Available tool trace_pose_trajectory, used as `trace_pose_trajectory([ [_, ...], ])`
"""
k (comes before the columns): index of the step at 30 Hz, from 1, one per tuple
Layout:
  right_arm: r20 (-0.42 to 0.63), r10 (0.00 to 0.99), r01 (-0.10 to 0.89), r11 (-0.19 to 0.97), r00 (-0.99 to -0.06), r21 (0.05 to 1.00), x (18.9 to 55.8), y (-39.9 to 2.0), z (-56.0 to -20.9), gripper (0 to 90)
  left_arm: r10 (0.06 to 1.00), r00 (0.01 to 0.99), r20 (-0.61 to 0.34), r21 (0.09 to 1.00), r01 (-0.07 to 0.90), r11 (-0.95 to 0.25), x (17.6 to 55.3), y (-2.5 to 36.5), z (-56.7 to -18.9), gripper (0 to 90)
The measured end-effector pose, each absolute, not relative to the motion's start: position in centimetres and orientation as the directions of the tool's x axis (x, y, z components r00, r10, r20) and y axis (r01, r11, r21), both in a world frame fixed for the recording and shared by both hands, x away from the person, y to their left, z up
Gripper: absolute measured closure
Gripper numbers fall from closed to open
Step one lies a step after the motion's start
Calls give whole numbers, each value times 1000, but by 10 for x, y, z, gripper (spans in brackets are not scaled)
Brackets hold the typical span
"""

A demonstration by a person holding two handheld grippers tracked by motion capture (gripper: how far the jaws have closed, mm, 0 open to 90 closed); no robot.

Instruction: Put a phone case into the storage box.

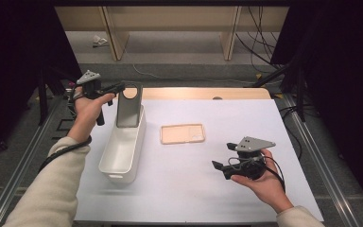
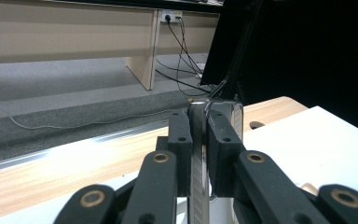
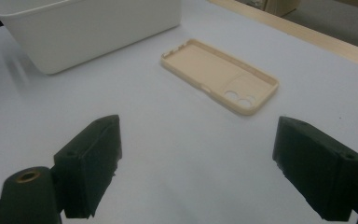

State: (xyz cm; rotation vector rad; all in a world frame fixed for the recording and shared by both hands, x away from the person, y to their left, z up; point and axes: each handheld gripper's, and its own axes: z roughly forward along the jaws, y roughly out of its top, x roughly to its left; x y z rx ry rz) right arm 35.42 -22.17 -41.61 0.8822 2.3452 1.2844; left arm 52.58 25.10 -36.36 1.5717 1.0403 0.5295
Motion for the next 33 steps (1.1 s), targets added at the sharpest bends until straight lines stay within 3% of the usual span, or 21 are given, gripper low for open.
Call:
trace_pose_trajectory([
  [33, 14, 654, 363, 402, -757, 840, 354, -222, -416, 162, 850, 487, -200, 926, 378, 1, 535, 248, -380, 810],
])
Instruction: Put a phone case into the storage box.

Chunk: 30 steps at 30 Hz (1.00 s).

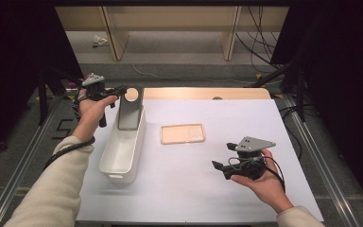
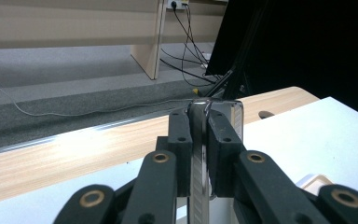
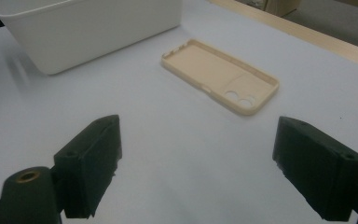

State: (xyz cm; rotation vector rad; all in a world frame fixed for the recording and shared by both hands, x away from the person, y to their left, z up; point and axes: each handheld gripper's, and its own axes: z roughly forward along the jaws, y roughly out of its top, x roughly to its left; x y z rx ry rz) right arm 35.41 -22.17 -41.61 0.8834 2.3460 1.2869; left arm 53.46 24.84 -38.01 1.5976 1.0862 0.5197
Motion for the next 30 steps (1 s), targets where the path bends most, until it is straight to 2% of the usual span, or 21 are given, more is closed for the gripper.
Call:
trace_pose_trajectory([
  [30, 14, 652, 362, 403, -758, 841, 354, -222, -416, 162, 870, 455, -188, 908, 418, -22, 540, 249, -394, 807],
])
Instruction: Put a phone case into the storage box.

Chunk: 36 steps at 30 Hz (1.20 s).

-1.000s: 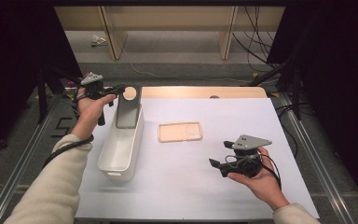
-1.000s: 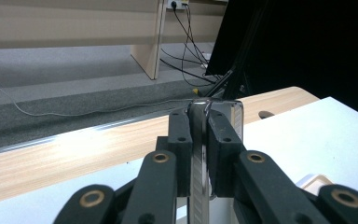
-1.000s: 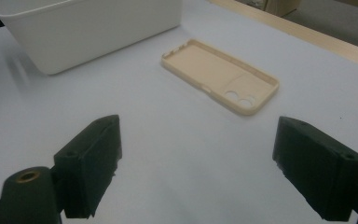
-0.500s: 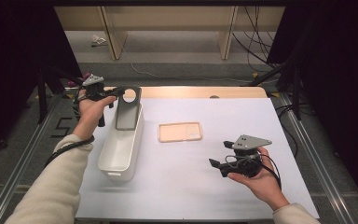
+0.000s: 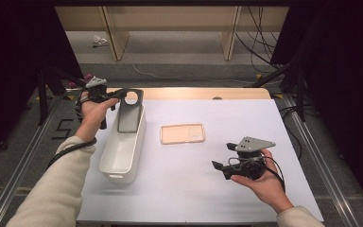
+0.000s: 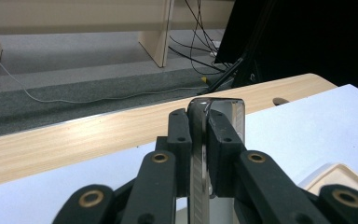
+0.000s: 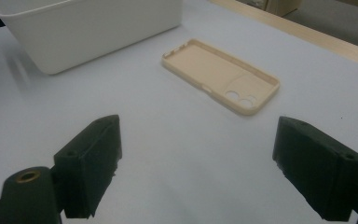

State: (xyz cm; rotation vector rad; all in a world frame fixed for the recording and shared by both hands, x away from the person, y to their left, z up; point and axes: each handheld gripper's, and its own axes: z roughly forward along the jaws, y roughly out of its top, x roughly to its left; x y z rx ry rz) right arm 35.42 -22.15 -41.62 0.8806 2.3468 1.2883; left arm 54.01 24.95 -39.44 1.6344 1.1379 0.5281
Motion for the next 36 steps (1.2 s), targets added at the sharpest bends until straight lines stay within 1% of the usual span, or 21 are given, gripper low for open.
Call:
trace_pose_trajectory([
  [9, 13, 651, 361, 404, -759, 840, 354, -221, -416, 162, 877, 442, -187, 904, 428, -23, 542, 250, -395, 797],
  [28, 14, 648, 361, 407, -761, 839, 354, -221, -417, 162, 903, 401, -153, 887, 458, -54, 544, 250, -399, 752],
  [36, 13, 647, 361, 408, -762, 838, 354, -221, -417, 162, 912, 391, -120, 879, 469, -86, 545, 250, -401, 728],
])
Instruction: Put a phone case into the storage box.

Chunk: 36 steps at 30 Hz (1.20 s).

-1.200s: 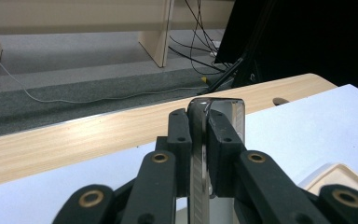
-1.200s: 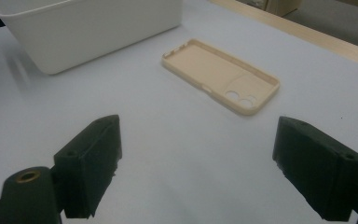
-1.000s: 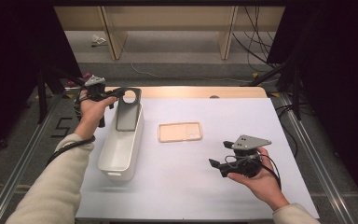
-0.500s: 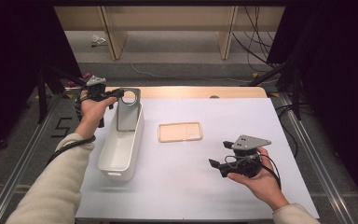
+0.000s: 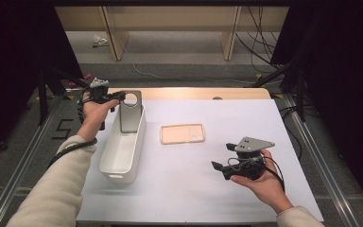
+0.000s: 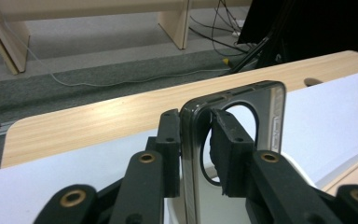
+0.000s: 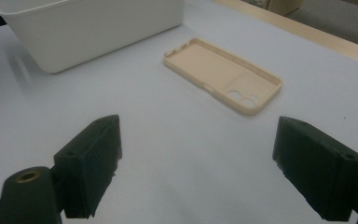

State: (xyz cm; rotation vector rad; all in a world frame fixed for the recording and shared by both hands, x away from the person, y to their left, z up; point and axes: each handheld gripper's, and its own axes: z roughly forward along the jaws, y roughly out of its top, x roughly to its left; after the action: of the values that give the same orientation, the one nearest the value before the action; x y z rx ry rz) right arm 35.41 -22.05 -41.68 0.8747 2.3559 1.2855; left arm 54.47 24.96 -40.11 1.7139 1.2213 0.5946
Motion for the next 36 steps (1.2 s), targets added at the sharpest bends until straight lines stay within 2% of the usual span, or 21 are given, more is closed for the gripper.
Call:
trace_pose_trajectory([
  [7, 13, 648, 362, 408, -761, 838, 354, -221, -417, 162, 917, 385, -103, 881, 463, -95, 545, 248, -399, 663],
  [18, 13, 648, 362, 409, -762, 838, 354, -220, -417, 162, 930, 352, -106, 873, 481, -82, 543, 250, -395, 432],
  [22, 14, 649, 362, 407, -761, 838, 354, -221, -417, 162, 935, 330, -131, 877, 478, -46, 536, 253, -391, 290],
  [26, 14, 650, 363, 407, -760, 838, 354, -220, -417, 162, 935, 326, -141, 880, 474, -33, 524, 255, -385, 147],
  [32, 14, 652, 365, 406, -758, 838, 354, -220, -417, 162, 919, 361, -155, 890, 454, -28, 495, 256, -379, 29],
  [36, 14, 653, 365, 406, -758, 838, 354, -220, -417, 162, 904, 400, -149, 902, 429, -41, 468, 254, -378, 0],
])
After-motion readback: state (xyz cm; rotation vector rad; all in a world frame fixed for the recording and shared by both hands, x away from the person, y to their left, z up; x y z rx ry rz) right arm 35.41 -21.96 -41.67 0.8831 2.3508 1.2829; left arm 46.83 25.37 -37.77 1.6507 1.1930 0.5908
